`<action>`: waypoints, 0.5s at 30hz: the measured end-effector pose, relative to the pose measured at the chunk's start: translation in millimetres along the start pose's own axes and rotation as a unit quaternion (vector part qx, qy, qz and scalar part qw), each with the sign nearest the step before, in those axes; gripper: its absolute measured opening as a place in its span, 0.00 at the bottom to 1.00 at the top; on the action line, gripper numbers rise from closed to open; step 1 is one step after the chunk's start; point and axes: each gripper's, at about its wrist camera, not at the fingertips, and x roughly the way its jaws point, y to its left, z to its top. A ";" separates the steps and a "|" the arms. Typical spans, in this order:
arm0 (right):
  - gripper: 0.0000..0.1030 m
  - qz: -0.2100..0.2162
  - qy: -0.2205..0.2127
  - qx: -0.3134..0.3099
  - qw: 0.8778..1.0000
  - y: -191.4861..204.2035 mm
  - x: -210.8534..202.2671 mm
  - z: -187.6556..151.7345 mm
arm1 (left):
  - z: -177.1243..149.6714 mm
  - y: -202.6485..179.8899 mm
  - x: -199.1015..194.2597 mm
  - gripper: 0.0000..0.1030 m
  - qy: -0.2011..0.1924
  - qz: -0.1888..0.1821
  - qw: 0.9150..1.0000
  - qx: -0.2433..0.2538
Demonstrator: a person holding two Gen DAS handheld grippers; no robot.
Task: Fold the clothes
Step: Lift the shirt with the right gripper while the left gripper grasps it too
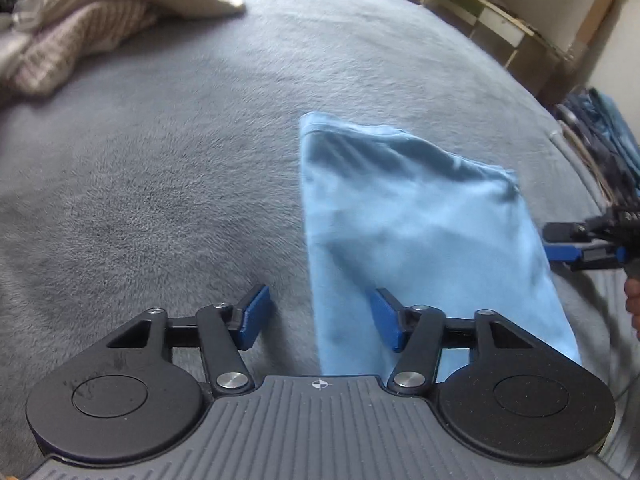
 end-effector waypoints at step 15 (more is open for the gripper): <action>0.49 0.065 0.024 -0.056 0.996 10.1 45.3 39.3 | 54.2 33.5 57.4 0.30 -0.017 -0.136 0.987 -0.084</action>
